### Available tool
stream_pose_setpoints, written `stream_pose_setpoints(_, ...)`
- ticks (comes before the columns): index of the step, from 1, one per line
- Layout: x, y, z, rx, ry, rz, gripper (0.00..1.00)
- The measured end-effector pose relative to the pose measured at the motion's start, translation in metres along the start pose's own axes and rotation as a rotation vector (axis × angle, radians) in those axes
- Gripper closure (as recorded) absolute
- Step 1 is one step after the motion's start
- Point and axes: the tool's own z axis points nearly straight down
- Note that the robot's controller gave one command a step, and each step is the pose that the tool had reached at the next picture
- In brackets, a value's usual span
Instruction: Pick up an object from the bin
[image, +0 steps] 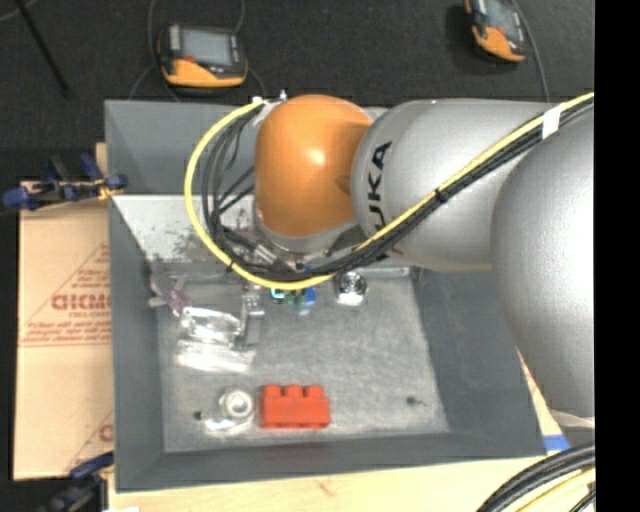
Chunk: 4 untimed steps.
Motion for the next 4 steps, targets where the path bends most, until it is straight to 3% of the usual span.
stream_pose_setpoints(1,-0.035,-0.003,0.119,0.002,0.002,-0.11,0.0)
stream_pose_setpoints(2,0.031,0.014,0.126,0.002,-0.005,-0.24,0.0)
stream_pose_setpoints(3,0.027,0.014,0.123,-0.001,-0.014,-0.235,1.0)
stream_pose_setpoints(4,0.039,0.02,-0.002,0.001,-0.012,-0.235,1.0)
